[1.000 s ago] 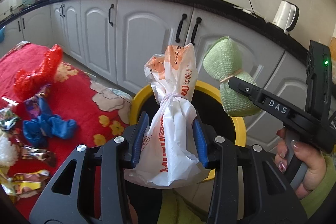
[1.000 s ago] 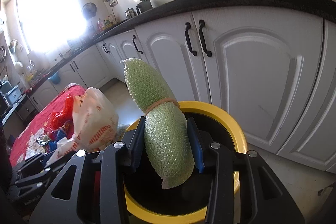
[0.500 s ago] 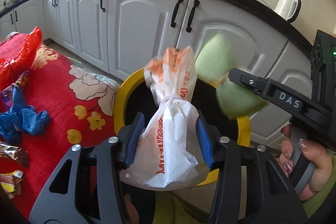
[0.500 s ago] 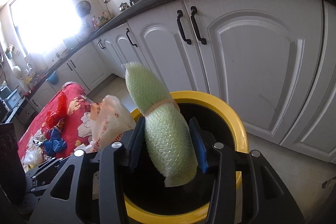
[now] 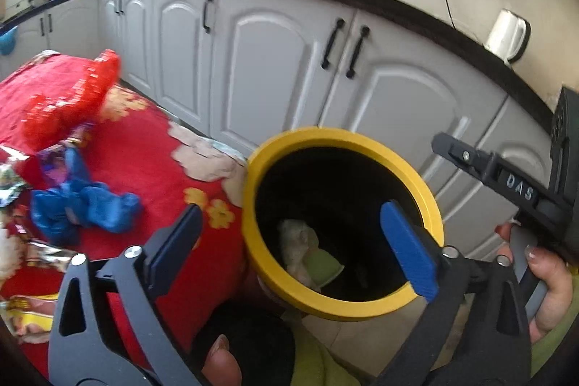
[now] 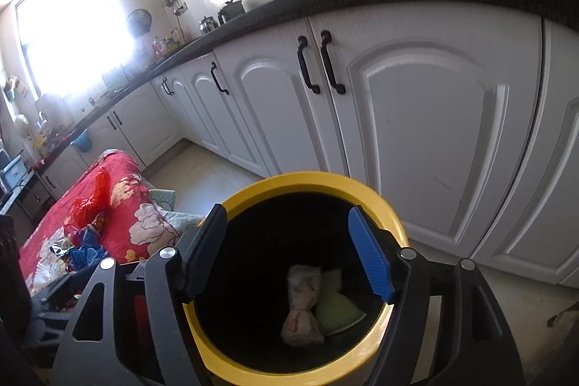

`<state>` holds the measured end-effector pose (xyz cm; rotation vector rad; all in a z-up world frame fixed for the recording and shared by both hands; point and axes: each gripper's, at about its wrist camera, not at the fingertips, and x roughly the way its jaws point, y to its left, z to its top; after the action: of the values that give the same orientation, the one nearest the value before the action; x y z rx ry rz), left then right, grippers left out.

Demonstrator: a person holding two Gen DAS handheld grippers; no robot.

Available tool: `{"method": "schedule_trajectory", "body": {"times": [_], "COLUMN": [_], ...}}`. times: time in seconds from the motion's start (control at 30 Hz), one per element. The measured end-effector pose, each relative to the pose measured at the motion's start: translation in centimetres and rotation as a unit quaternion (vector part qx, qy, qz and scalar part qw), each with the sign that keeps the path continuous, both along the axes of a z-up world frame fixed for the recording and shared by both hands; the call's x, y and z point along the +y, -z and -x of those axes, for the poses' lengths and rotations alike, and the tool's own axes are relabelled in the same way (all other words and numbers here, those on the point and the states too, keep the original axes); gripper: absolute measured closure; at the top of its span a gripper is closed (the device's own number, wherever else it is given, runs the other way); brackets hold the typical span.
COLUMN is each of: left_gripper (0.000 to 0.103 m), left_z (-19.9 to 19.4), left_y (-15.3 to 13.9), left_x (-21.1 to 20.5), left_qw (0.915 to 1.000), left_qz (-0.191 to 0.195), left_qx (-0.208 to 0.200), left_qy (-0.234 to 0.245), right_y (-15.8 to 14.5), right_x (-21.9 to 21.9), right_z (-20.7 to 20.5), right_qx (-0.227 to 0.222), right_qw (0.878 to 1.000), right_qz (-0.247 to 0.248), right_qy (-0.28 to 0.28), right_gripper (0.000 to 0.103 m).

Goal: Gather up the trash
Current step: 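Open the left tool and right tool to drop bag and scrubber into bin, then grasp the white tissue bundle with the left tool while the right tool grasps the snack wrapper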

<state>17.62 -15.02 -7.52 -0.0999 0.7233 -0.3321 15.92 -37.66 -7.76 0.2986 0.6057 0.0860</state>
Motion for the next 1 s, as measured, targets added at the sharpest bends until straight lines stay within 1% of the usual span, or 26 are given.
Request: {"method": "schedule_trajectory", "body": {"times": [0.17,0.5,0.87,1.0], "left_gripper": [0.011,0.011,0.011,0.011], "left_z": [1.0,2.9,4.5,5.0], "left_y": [-2.1,-5.0,-6.9,-7.5], "left_x": [2.2,6.6,11.3,13.4], "left_qw": [0.9991,0.9946,0.9862,0.9818], "left_qz": [0.002,0.011,0.013,0.018], "left_qx": [-0.028,-0.06,-0.085,-0.093], "left_qy": [-0.031,-0.084,-0.141,-0.165], "right_y": [-1.2,-3.8,-5.6,-6.0], "right_x": [1.7,5.5,10.0,11.6], "right_z": [0.6,1.9,3.1,3.5], "right_qx": [-0.018,-0.05,-0.071,-0.079], "right_qw": [1.0,0.997,0.99,0.987], "right_qz": [0.013,0.014,0.023,0.029], "right_qy": [-0.015,-0.059,-0.116,-0.139], "right_gripper": [0.031,0.026,0.025,0.023]}}
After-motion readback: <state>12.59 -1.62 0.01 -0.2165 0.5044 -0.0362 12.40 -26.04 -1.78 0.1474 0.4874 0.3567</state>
